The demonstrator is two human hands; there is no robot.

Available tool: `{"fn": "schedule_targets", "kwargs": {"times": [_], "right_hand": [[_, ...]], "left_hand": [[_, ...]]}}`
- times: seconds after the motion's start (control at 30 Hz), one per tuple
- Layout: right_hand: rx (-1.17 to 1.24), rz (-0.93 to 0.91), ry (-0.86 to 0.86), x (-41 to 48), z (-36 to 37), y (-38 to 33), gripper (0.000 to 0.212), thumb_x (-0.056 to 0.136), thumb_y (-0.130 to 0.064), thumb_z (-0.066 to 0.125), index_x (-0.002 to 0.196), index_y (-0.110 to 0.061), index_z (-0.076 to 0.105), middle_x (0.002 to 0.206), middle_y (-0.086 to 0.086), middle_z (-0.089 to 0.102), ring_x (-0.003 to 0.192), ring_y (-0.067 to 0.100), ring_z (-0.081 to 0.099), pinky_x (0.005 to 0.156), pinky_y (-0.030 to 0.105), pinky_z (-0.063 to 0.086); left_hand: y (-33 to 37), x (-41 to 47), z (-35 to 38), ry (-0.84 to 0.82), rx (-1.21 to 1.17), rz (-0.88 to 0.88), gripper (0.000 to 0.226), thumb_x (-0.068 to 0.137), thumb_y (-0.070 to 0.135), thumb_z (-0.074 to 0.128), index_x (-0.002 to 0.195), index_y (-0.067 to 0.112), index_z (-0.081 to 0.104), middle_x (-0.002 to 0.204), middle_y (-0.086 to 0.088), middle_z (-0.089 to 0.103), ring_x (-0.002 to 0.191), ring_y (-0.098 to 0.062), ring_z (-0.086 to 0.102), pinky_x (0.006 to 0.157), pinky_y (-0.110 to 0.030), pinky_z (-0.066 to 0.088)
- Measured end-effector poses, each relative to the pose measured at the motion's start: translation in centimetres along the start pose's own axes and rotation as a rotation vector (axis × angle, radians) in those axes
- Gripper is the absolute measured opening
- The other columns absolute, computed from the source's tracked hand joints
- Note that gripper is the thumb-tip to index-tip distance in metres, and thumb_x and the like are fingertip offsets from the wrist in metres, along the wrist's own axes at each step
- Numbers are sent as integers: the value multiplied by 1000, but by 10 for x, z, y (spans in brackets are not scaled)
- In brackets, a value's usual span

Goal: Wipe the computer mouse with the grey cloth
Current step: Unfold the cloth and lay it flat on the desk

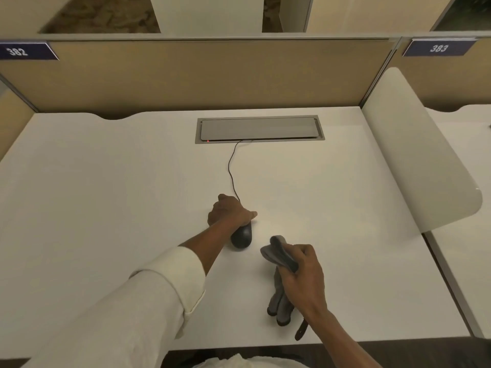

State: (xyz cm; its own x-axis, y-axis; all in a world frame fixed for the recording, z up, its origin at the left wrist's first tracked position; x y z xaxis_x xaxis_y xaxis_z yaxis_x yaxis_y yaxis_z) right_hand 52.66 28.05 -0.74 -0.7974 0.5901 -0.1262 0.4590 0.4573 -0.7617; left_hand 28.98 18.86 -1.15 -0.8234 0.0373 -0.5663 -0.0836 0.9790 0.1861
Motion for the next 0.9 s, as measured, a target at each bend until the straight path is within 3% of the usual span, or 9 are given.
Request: {"fn": "schedule_targets", "kwargs": {"times": [0.13, 0.23, 0.33, 0.4, 0.47, 0.53, 0.63, 0.77, 0.9], "right_hand": [[355, 128, -4, 7, -1, -1, 43, 89, -20, 78, 107, -57, 65, 114, -20, 68, 103, 4, 68, 88, 29, 57], [463, 181, 23, 8, 1, -4, 43, 86, -15, 79, 112, -48, 70, 113, -18, 73, 105, 9, 70, 94, 43, 60], [454, 160, 36, 6, 0, -14, 48, 80, -12, 81, 119, -38, 70, 115, -16, 73, 108, 12, 70, 94, 47, 60], [441, 136, 34, 3, 0, -19, 49, 78, -15, 82, 118, -40, 69, 113, -18, 73, 106, 9, 70, 91, 43, 61], [435, 107, 15, -2, 1, -23, 52, 79, -13, 85, 118, -43, 67, 112, -21, 71, 105, 4, 69, 87, 36, 62], [420, 67, -12, -8, 1, -27, 56, 75, -17, 85, 120, -44, 64, 114, -20, 70, 107, 1, 68, 86, 30, 61], [422, -27, -56, -15, -2, -34, 57, 70, -34, 81, 123, -46, 62, 120, -16, 69, 114, 6, 66, 85, 21, 58], [457, -113, -124, -19, -6, -36, 53, 80, -53, 75, 129, -35, 64, 129, -6, 68, 120, 20, 66, 89, 44, 60], [412, -165, -92, -13, -13, -43, 49, 81, -56, 78, 125, -39, 65, 126, -7, 69, 117, 19, 67, 84, 38, 60]], "left_hand": [[-9, -29, -5, 61, -6, 89, 99, 74, 72, 80, 140, 10, 43, 138, -11, 61, 126, -35, 63, 98, -44, 53], [-18, -60, -5, 19, -54, 168, 89, 76, 83, 69, 133, 15, 56, 132, -7, 66, 121, -33, 66, 93, -43, 54], [-28, -94, -6, -38, -213, 167, 82, 77, 92, 54, 109, 18, 67, 108, -3, 73, 103, -30, 72, 79, -38, 52], [-33, -116, -6, -76, -333, 165, 74, 80, 93, 50, 76, 20, 64, 79, 2, 68, 81, -25, 72, 72, -37, 52], [-38, -135, -3, -98, -465, 170, 75, 84, 90, 51, 65, 18, 64, 65, 2, 67, 64, -19, 68, 69, -37, 55], [-45, -150, 1, -102, -587, 171, 74, 88, 86, 53, 77, 16, 73, 71, 2, 73, 66, -13, 70, 66, -28, 56], [-55, -163, 11, -77, -632, 184, 43, 100, 64, 57, 98, 24, 73, 89, 9, 75, 82, -8, 71, 74, -21, 57], [-65, -169, 14, -11, -659, 161, 19, 104, 44, 63, 108, 27, 73, 100, 10, 75, 91, -10, 72, 82, -18, 57], [-65, -176, 11, 36, -718, 138, 12, 104, 40, 65, 99, 32, 71, 92, 14, 73, 84, -7, 71, 67, -7, 47]]}}
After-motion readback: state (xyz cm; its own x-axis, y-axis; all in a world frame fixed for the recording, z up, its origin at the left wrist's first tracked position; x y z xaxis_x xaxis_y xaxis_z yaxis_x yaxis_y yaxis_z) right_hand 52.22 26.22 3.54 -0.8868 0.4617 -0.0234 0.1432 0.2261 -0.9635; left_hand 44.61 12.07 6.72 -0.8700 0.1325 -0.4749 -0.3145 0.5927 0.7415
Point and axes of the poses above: each hand's wrist, its own x-axis towards the middle knuckle, its own z-axis out of the palm, y = z × x, the point moved 4 cm from there along x, towards the middle knuckle
